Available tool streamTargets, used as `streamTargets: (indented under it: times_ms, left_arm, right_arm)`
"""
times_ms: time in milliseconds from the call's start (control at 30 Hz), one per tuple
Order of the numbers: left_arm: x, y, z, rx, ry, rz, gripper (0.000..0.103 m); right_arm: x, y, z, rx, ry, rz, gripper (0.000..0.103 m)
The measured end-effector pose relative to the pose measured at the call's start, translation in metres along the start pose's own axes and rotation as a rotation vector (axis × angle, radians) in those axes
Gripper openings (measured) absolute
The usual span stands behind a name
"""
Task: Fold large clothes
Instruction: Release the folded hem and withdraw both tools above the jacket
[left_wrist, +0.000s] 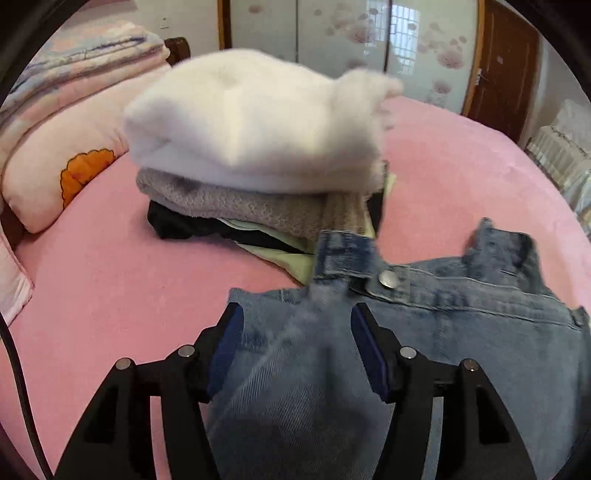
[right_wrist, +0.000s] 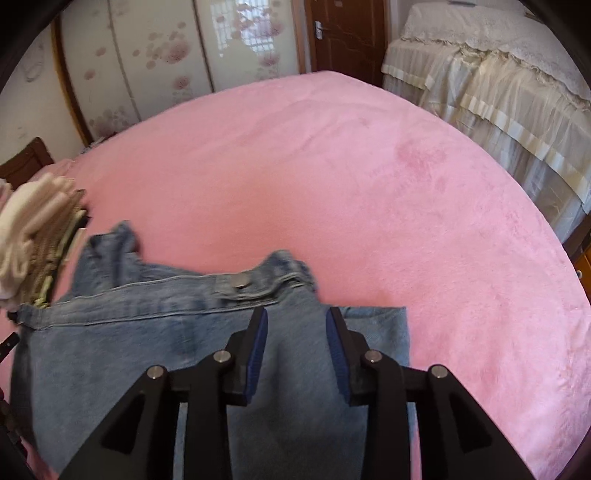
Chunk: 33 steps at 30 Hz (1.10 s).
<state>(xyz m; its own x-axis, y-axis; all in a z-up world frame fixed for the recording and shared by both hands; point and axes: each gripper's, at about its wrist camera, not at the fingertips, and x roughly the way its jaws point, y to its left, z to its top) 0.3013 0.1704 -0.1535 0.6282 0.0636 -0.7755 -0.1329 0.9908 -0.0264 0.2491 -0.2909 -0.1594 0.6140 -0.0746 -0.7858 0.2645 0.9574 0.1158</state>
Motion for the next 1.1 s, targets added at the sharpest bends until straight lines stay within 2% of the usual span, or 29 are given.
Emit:
streamTargets:
  times_ms: [133, 300, 400, 500, 600, 667, 700, 733, 800, 867, 900, 967, 1100]
  left_arm:
    - [-0.054, -0.023, -0.019, 0.052, -0.043, -0.097, 0.059]
    - [-0.087, -0.054, -0.058, 0.001, -0.036, -0.183, 0.059]
    - [-0.086, -0.07, -0.082, -0.032, -0.021, -0.183, 0.059]
    - [-0.069, -0.077, -0.102, -0.049, 0.011, -0.142, 0.059]
    - [-0.044, -0.071, -0.119, -0.05, 0.062, -0.074, 0.059]
    - [-0.043, -0.061, -0.121, -0.053, 0.034, -0.071, 0.059]
    - [-0.043, -0.053, -0.12, -0.05, 0.024, -0.045, 0.059]
    - [-0.042, -0.046, -0.119, -0.048, 0.024, -0.019, 0.059]
    - [-0.039, -0.028, -0.117, -0.065, 0.03, 0.006, 0.059]
    - [-0.033, -0.003, -0.114, -0.099, 0.044, 0.019, 0.059]
    - [-0.032, 0.007, -0.113, -0.107, 0.044, 0.012, 0.055]
    - [-0.032, 0.019, -0.112, -0.104, 0.036, -0.005, 0.05]
    - [-0.035, 0.025, -0.11, -0.072, 0.02, 0.026, 0.05]
  right_arm:
    - [-0.035, 0.051, -0.027, -0.087, -0.017, 0.079, 0.033]
    - [-0.063, 0.125, -0.074, -0.14, -0.009, 0.256, 0.033]
    - [-0.065, 0.156, -0.104, -0.18, -0.021, 0.285, 0.033]
    - [-0.05, 0.162, -0.126, -0.177, 0.012, 0.288, 0.033]
    - [-0.031, 0.143, -0.136, -0.165, 0.04, 0.241, 0.03]
    - [-0.028, 0.123, -0.137, -0.144, 0.028, 0.215, 0.03]
    - [-0.028, 0.109, -0.135, -0.133, 0.018, 0.197, 0.024]
    - [-0.03, 0.095, -0.134, -0.124, 0.009, 0.187, 0.022]
    - [-0.03, 0.063, -0.131, -0.11, -0.002, 0.108, 0.022]
    - [-0.032, 0.032, -0.13, -0.078, -0.004, 0.124, 0.011]
    - [-0.033, 0.017, -0.129, -0.06, -0.004, 0.1, 0.009]
    - [-0.036, -0.013, -0.128, -0.042, -0.011, -0.034, 0.013]
    - [-0.042, -0.057, -0.131, 0.036, -0.015, -0.028, 0.001]
